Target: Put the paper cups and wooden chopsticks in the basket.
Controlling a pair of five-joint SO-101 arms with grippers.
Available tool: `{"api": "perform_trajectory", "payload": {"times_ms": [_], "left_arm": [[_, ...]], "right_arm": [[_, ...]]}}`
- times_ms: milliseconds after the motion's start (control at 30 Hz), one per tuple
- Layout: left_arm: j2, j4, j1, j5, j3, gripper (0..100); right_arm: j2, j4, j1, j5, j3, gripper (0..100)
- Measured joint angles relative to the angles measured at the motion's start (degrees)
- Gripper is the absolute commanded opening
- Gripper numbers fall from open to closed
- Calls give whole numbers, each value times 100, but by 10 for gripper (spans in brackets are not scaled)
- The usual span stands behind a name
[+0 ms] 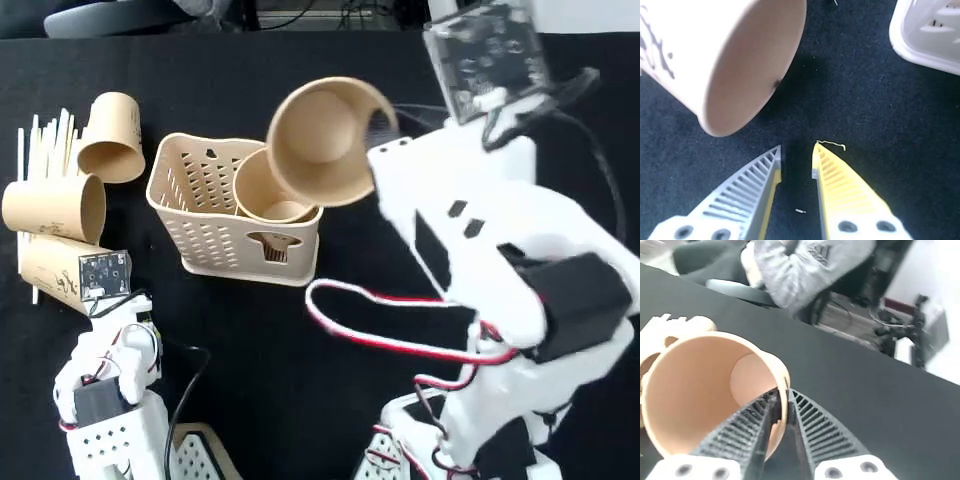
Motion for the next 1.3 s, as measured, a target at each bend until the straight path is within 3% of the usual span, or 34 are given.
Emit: {"api": "perform_trajectory", "payload": {"times_ms": [800, 867, 1067, 1300], "left_arm": [[0, 0, 0, 0, 0, 109], [0, 0, 0, 0, 0, 109], [0, 0, 0, 0, 0, 109], [0, 0, 0, 0, 0, 109]], "right_arm": [[1952, -9, -316, -62, 756, 16], [2110, -44, -404, -62, 756, 60], [2215, -123, -756, -44, 774, 354], [1996, -79, -897, 853, 527, 322]]}}
